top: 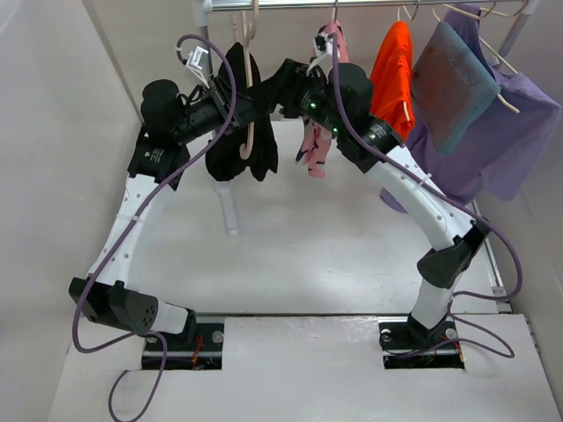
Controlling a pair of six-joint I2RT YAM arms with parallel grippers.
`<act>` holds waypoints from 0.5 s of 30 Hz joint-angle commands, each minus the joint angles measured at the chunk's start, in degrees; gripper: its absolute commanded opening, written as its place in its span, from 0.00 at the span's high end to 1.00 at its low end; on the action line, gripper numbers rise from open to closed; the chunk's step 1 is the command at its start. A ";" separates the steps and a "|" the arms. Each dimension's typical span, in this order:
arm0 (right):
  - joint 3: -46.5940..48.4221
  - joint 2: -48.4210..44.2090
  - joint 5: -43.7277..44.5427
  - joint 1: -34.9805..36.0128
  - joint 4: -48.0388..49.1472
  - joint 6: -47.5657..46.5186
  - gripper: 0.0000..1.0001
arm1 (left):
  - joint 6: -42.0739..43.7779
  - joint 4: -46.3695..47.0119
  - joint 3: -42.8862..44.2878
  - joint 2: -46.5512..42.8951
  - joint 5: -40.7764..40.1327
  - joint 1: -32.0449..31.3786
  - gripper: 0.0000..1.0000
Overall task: Place the trousers on the hanger
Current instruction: Place the hanger at the clothesline.
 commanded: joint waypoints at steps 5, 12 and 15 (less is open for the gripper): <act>-5.84 -8.39 0.38 -0.10 1.82 -3.49 0.22 | -8.98 19.99 1.00 -2.36 2.66 2.15 1.00; -9.36 -12.35 2.93 -0.10 0.51 -4.55 0.14 | -13.21 22.27 3.89 2.73 1.09 4.08 1.00; -12.43 -14.46 3.45 -0.10 -0.11 -4.55 0.13 | -11.64 20.26 3.90 4.22 1.08 4.08 1.00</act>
